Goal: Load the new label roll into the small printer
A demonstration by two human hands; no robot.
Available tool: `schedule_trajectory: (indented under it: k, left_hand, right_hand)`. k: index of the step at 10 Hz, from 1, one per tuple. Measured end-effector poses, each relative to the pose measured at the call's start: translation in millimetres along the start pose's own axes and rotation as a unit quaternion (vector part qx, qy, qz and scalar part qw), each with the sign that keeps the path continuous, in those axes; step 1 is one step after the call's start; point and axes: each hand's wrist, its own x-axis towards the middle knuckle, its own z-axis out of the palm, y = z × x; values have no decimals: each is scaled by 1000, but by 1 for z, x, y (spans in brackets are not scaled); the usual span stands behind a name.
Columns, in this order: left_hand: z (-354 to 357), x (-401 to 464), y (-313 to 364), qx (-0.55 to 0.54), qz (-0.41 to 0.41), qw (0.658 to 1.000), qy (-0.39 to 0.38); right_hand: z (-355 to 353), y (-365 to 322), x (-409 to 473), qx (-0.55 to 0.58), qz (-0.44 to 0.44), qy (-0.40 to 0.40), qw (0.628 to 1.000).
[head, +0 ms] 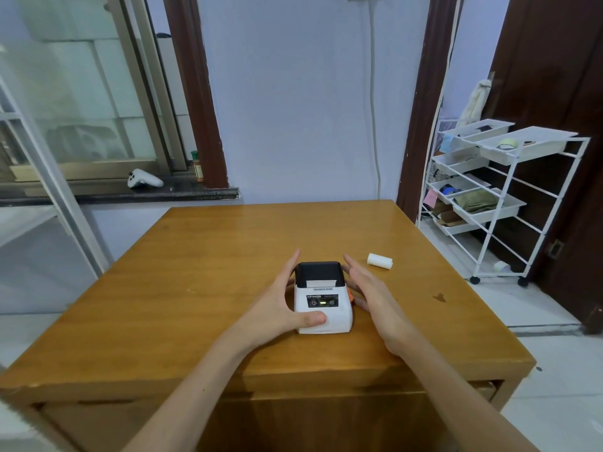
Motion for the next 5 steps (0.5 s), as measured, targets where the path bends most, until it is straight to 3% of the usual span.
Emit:
schedule_trajectory:
  k: [3, 4, 5]
  left_hand:
    - [0, 2, -6, 21, -11, 1000, -2]
    - [-1, -1, 0, 16, -9, 1000, -3]
    - [-3, -4, 4, -31, -6, 999, 9]
  right_hand:
    - [0, -1, -3, -14, -6, 2, 1000]
    - [0, 1, -4, -50, -16, 27, 998]
    - [3, -3, -11, -88, -37, 115, 989]
